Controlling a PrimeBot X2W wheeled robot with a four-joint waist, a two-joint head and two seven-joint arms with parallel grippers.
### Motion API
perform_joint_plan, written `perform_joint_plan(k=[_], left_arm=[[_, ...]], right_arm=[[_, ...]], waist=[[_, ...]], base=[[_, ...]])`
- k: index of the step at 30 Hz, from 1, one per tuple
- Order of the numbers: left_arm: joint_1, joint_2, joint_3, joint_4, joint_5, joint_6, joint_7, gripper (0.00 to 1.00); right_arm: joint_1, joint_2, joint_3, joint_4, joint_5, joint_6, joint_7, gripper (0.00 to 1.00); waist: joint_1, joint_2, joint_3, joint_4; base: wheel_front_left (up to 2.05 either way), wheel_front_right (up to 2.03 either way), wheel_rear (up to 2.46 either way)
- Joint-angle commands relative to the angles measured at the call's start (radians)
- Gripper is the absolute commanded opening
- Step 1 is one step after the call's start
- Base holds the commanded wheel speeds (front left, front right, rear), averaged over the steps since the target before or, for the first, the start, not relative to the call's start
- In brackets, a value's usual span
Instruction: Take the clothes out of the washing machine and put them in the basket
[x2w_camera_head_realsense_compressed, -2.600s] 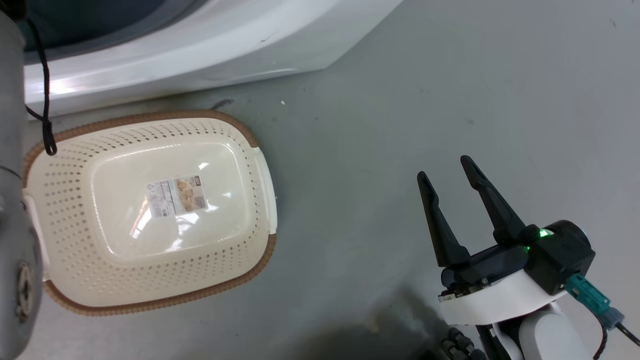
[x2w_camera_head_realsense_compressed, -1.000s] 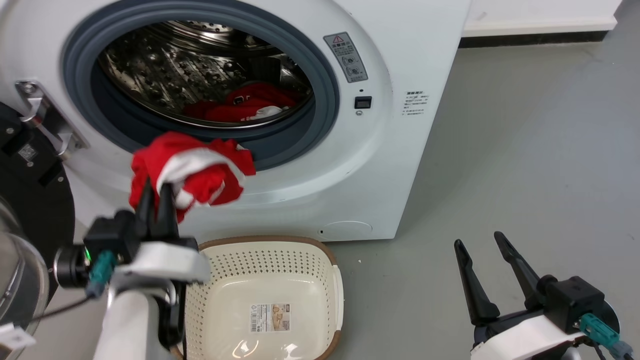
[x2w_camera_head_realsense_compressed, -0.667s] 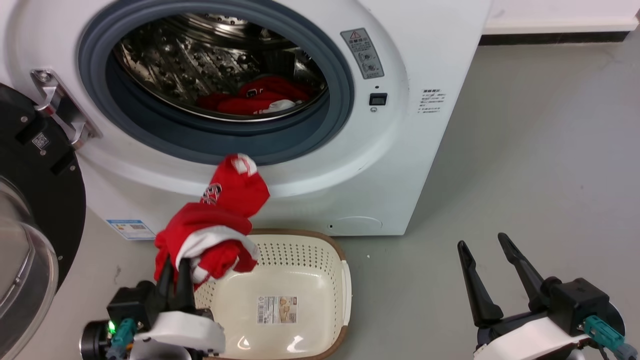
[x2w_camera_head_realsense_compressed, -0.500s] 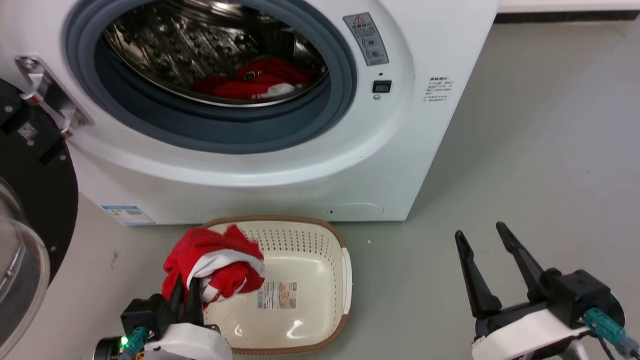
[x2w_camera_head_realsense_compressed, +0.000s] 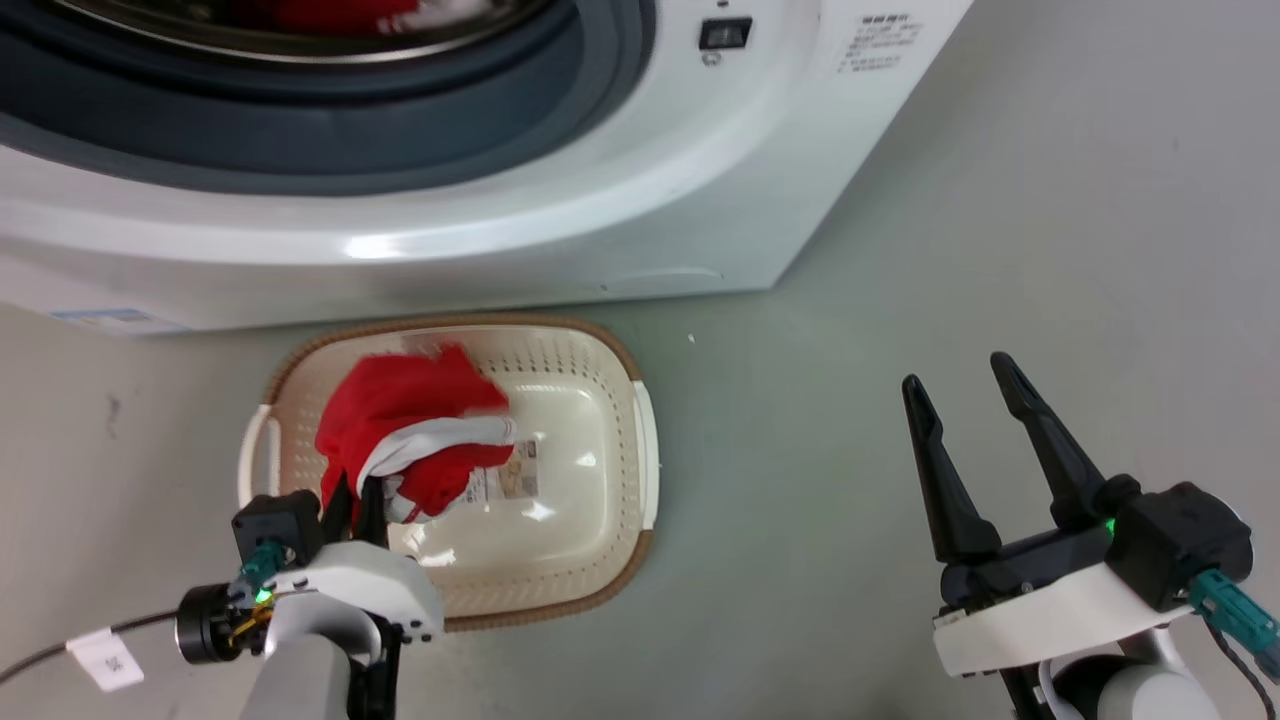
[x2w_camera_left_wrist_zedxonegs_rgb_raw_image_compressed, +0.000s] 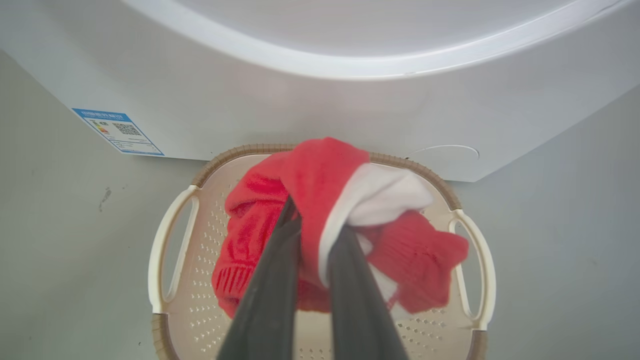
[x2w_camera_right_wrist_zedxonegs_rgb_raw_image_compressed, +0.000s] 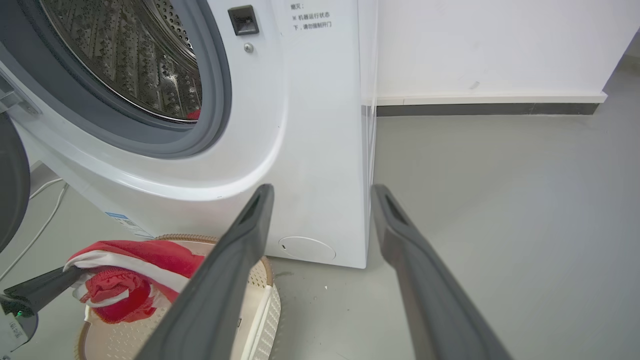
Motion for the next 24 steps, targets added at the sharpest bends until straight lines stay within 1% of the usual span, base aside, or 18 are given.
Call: perform_joint_plan(k=[1,10,15,17,21,24], left_arm=[[-0.025,0.009,0.004,0.020,0.007,-0.005,-0.005,0.00],[-0.208,0.057,0.002,0.298,0.033,-0.009,-0.004,0.00],[-0.277,0.087,0.003,0.448,0.033,-0.003,-0.004,0.00],[-0.295,0.090,0.009,0.502,0.023,0.001,-0.004,0.00],[-0.325,0.095,0.015,0.580,0.012,-0.007,-0.004,0.00],[-0.340,0.088,0.020,0.600,0.003,-0.008,-0.004,0.00]], right_arm=[[-0.016,0.002,0.004,0.001,0.006,-0.001,-0.007,1.00],[-0.083,0.003,0.044,0.033,0.029,-0.001,-0.055,1.00],[-0.107,0.002,0.066,0.052,0.037,-0.001,-0.071,1.00],[-0.114,0.002,0.070,0.060,0.037,-0.001,-0.077,1.00],[-0.125,0.002,0.075,0.073,0.040,-0.001,-0.084,1.00],[-0.139,0.002,0.073,0.085,0.037,-0.001,-0.085,1.00]], waist=[[-0.0002,0.0000,0.081,-0.047],[-0.0002,0.0000,0.216,-0.098],[-0.0002,0.0000,0.259,-0.118],[-0.0002,0.0000,0.270,-0.120],[-0.0002,0.0000,0.284,-0.121],[-0.0002,0.0000,0.284,-0.115]], base=[[0.00,0.00,0.00],[0.00,0.00,0.00],[0.00,0.00,0.00],[0.00,0.00,0.00],[0.00,0.00,0.00],[0.00,0.00,0.00]])
